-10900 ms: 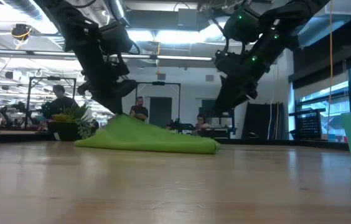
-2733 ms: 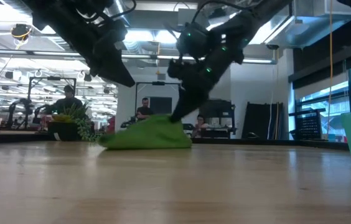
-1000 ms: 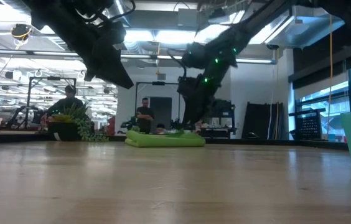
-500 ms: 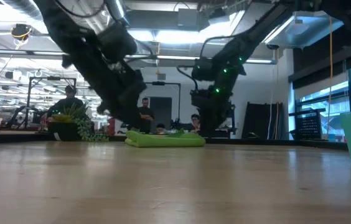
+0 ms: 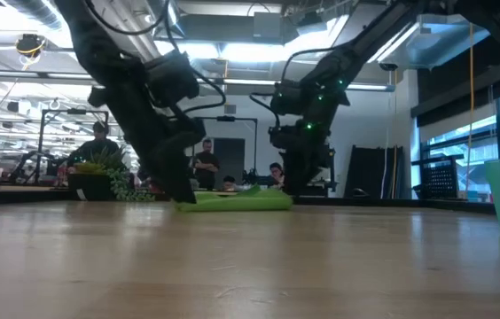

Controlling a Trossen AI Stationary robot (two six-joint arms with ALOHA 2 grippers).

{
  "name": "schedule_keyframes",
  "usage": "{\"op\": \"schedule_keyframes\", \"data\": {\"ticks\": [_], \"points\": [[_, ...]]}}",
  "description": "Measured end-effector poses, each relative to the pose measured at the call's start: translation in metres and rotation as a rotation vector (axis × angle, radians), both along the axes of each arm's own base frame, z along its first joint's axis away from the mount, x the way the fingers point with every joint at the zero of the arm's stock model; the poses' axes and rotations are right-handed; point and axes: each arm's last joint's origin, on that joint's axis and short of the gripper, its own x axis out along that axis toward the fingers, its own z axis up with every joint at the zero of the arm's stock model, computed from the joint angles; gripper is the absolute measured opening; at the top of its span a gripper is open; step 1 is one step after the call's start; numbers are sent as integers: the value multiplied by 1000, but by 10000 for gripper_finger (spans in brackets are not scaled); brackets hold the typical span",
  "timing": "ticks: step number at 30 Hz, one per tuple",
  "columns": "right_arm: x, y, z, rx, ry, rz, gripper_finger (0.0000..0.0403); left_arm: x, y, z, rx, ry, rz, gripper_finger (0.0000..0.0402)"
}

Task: Roll microfiber towels into tight, uniform cylinder then place into a basket
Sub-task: Roll the green microfiber towel

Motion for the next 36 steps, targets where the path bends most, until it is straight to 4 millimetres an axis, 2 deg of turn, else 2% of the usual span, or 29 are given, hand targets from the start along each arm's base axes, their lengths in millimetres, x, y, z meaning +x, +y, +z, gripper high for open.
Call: {"op": "schedule_keyframes", "data": {"ticks": [8, 12, 17, 22, 26, 31, 36], "points": [[1, 19, 21, 86, -10, 120, 218, -4, -24, 1, -70, 65, -229, 57], [0, 33, 29, 100, 16, 174, 218, -9, -34, 5, -100, 79, -286, 57], [-1, 56, 50, 82, 7, 251, 218, -11, -47, 8, -115, 93, -349, 57], [-1, 82, 75, 37, -47, 339, 218, -13, -54, 23, -43, 73, -350, 57], [0, 105, 89, 17, -80, 406, 218, -14, -64, 51, 41, -11, -376, 57], [7, 137, 89, 14, -84, 512, 218, -22, -85, 66, 86, -41, -422, 57], [12, 167, 89, -27, -96, 674, 218, -27, -99, 71, 70, -59, -454, 57]]}}
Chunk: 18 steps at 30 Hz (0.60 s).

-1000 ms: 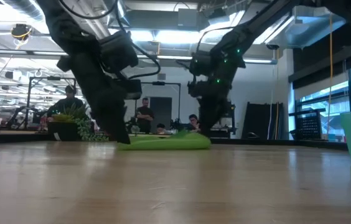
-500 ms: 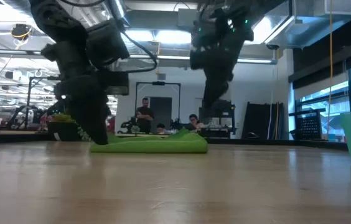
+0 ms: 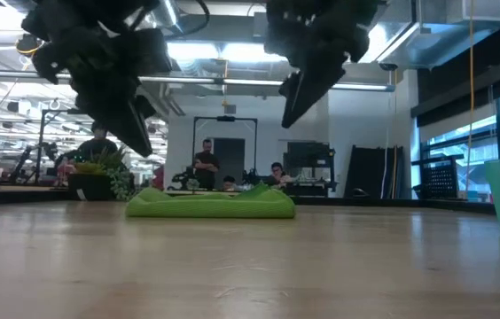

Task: Roll microfiber towels into tight, uniform cylinder then place into a basket
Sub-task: Roll the green microfiber towel

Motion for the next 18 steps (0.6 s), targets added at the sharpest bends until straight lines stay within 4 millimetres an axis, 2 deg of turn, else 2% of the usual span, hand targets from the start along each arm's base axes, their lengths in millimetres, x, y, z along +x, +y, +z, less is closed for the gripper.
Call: {"op": "schedule_keyframes", "data": {"ticks": [6, 9, 13, 18], "points": [[6, 24, 0, 20, -26, 19, 218, -1, -7, 1, -12, -2, -12, 64], [13, 36, -4, 15, -64, 86, 218, -1, -9, 1, -12, -2, -19, 70], [22, 49, -23, -57, -60, 224, 218, -1, -9, 1, -12, 0, -19, 68], [35, 51, -54, -150, -12, 254, 218, -3, -8, 0, -4, 16, -25, 67]]}}
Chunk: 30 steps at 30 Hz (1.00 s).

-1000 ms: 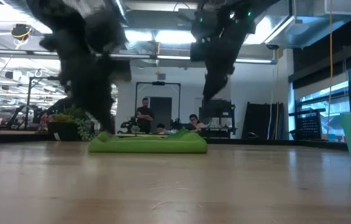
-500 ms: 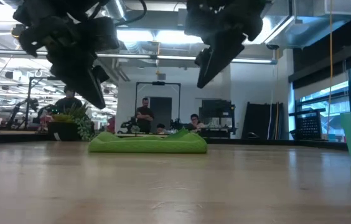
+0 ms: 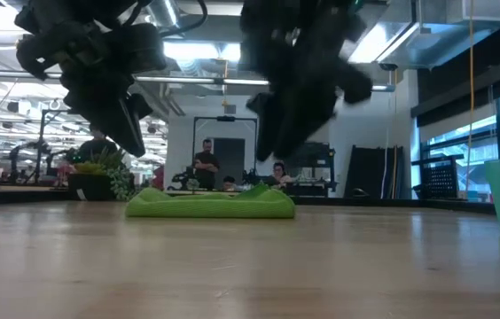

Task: Roll microfiber towels into tight, uniform cylinder then place into a basket
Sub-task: Roll the green microfiber towel

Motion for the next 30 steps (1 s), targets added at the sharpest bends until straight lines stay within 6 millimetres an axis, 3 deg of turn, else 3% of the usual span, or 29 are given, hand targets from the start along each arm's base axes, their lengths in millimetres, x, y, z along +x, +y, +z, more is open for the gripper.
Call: {"op": "schedule_keyframes", "data": {"ticks": [7, 16, 21, 28, 30], "points": [[11, -4, -36, -103, 51, -20, 218, 0, 0, 0, 12, 5, -15, 67], [16, -7, -63, -227, 111, -84, 206, 0, 0, 0, 10, 4, -11, 67], [16, -6, -71, -218, 133, -91, 152, 0, 0, 0, 12, 2, -15, 66], [18, -6, -73, -145, 127, -119, 24, 0, 0, 0, -19, 3, 27, 66], [18, -6, -74, -140, 124, -121, 12, 0, 0, 0, -17, 2, 29, 66]]}}
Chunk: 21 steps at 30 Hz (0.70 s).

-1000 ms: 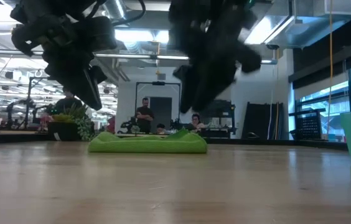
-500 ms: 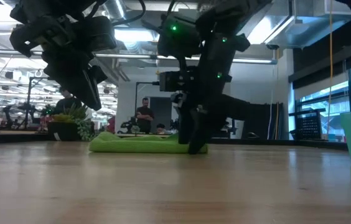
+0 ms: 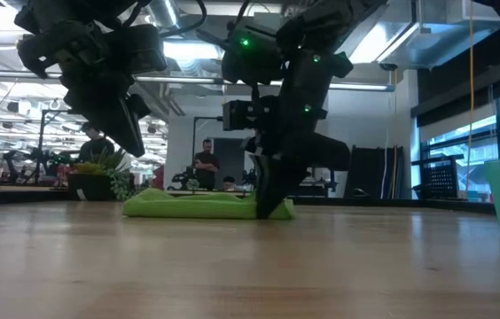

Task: Roll microfiber towels into tight, uniform cylinder then place into a basket
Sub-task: Roll the green microfiber towel

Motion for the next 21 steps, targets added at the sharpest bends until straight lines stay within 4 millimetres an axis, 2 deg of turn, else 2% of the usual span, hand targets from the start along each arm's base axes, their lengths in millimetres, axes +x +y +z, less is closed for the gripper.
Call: {"op": "schedule_keyframes", "data": {"ticks": [7, 13, 18, 21], "points": [[0, 0, 0, 6, 2, 2, 7, 0, 1, 0, 18, -4, 13, 68], [0, 0, -1, 11, 2, 0, 6, 0, 1, 0, 19, -2, 15, 89], [-1, 1, -1, 14, 3, 1, 6, 0, 3, 0, 99, -21, 103, 102], [-1, 1, -1, 16, 3, -2, 5, 1, 2, 1, 90, -29, 95, 100]]}}
